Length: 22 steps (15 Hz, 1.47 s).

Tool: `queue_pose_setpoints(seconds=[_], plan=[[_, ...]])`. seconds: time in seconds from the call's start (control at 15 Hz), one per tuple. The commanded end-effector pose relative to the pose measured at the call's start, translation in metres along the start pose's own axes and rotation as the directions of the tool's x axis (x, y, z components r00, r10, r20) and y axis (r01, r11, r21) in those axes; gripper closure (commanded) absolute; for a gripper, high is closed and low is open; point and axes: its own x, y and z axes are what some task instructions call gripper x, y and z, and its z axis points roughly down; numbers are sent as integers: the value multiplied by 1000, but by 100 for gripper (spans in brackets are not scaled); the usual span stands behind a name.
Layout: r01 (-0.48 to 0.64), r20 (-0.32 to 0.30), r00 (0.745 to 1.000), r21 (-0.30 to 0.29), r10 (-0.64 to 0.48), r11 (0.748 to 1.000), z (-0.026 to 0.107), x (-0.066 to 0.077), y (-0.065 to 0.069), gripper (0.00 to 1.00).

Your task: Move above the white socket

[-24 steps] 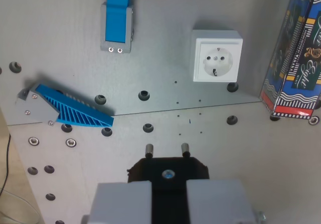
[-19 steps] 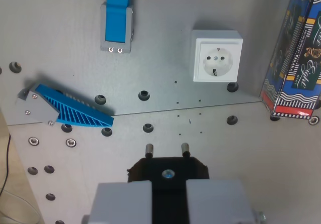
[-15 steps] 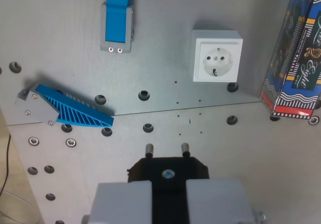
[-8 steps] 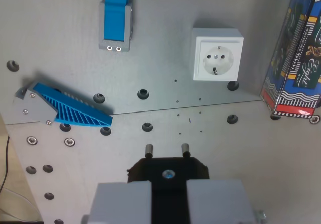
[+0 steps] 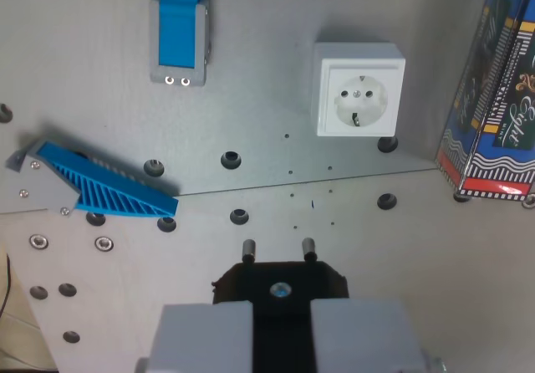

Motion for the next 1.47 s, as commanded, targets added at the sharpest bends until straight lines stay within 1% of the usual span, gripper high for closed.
queue_pose_setpoints(seconds=[0.07,1.47], plan=[[6,-87,996,14,-5,1000,16,-3,8,100],[-20,-81,997,20,22,1000,123,-19,45,100]])
